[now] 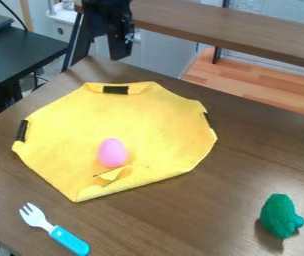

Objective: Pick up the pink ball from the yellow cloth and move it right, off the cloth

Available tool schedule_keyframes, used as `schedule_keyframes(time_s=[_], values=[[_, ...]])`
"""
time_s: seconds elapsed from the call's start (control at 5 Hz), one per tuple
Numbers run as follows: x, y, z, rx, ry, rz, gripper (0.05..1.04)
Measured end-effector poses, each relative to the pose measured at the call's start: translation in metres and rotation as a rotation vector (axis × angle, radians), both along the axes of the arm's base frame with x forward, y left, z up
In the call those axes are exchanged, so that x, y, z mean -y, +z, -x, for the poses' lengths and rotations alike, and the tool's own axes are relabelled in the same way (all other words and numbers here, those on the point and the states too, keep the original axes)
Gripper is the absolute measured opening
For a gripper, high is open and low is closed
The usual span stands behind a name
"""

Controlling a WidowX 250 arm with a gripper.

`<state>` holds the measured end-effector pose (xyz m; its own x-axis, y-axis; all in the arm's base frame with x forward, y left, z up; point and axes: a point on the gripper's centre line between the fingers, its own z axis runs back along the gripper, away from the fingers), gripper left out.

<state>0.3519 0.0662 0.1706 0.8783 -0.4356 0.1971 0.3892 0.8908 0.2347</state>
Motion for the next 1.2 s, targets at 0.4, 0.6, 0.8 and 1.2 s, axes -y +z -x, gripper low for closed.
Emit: schedule_keyframes(time_s=[0.4, 0.6, 0.8, 1.2], values=[[0.002, -0.015, 0.001, -0.049, 0.008, 0.022, 1.001], [0.009, -0.061, 0.003, -0.2, 0.049, 0.115, 1.001], [0.009, -0.086, 0.006, -0.233, 0.085, 0.133, 1.001], [0.012, -0.121, 0.023, -0.25, 0.156, 0.139, 1.001]])
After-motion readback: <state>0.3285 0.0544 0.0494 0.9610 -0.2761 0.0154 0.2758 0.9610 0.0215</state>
